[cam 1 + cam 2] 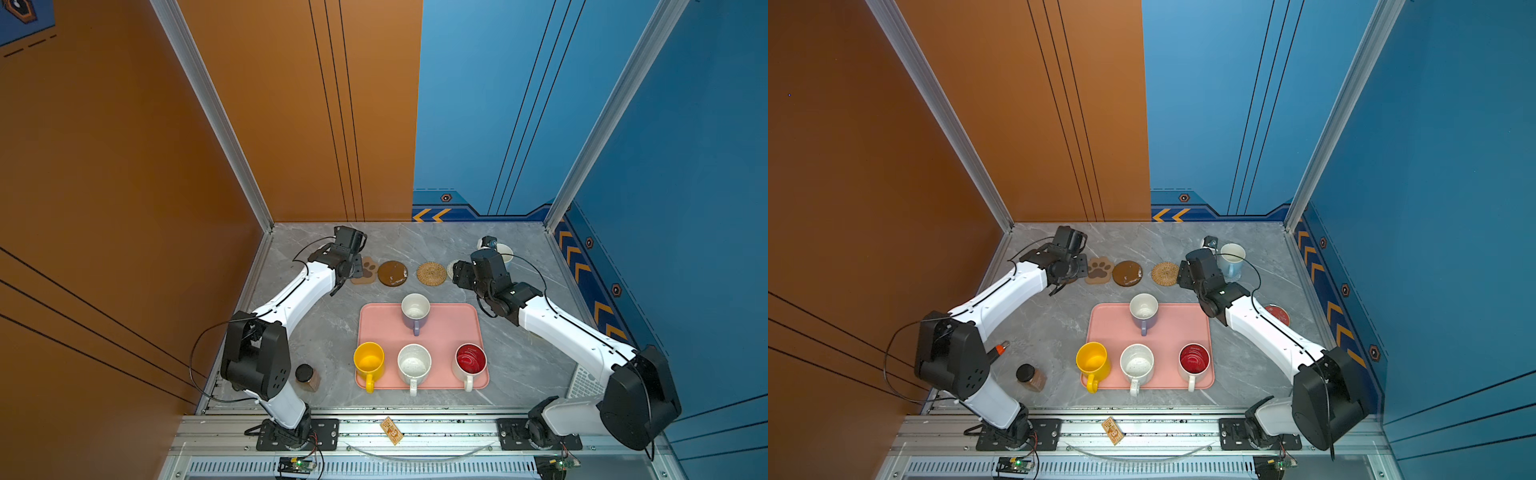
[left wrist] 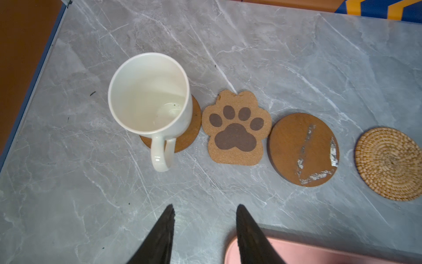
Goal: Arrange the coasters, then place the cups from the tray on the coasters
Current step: 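Open the left gripper and raise it while right gripper swings back over the tray, then lower the right gripper into the lavender-handled white mug on the tray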
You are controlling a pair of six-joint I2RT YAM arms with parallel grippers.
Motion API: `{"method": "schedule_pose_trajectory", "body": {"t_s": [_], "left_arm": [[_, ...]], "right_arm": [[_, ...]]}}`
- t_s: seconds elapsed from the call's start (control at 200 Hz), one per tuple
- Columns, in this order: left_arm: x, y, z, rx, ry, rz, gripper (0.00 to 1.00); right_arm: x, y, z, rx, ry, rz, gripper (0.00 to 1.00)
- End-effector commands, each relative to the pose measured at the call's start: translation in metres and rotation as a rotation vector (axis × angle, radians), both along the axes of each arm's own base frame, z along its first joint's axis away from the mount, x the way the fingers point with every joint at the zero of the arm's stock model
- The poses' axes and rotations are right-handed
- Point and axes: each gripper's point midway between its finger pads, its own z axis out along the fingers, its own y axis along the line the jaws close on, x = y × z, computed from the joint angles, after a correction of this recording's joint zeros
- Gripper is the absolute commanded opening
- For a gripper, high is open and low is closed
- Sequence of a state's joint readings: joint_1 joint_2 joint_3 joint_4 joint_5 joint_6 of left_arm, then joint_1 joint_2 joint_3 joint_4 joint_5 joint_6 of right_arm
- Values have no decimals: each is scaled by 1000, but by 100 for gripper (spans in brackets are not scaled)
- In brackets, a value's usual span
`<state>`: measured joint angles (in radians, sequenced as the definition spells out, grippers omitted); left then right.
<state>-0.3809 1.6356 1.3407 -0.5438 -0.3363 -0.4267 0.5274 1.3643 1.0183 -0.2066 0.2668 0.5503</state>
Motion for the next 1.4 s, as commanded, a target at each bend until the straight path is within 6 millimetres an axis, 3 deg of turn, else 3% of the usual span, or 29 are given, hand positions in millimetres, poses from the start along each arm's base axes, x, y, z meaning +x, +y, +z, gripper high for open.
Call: {"method": "schedule_pose_trajectory", "body": {"t_s": [0.0, 0.11, 0.31, 0.676, 0.841, 1.131, 1.156, 1.397], "left_arm": [[-3, -17, 29, -1, -89, -24, 46], [-13, -36, 38, 3, -127, -63, 45], [-34, -56, 29, -26, -199, -131, 45], [-41, -72, 24, -68, -250, -211, 46], [-36, -80, 26, -83, -273, -231, 46], [-36, -73, 36, -69, -309, -216, 48], [-41, -70, 24, -54, -288, -216, 49], [-42, -67, 25, -48, -296, -213, 51]], "right_arm": [[-19, 7, 10, -58, 19, 43, 72], [-38, 21, 12, -91, 38, 99, 71], [-81, 54, 14, -115, 67, 244, 70], [-125, 80, -31, -59, 256, 312, 70], [-135, 97, -47, -30, 305, 336, 70], [-143, 113, -80, 16, 399, 352, 68], [-142, 114, -82, 17, 402, 351, 68], [-139, 127, -97, 35, 435, 358, 66]]}}
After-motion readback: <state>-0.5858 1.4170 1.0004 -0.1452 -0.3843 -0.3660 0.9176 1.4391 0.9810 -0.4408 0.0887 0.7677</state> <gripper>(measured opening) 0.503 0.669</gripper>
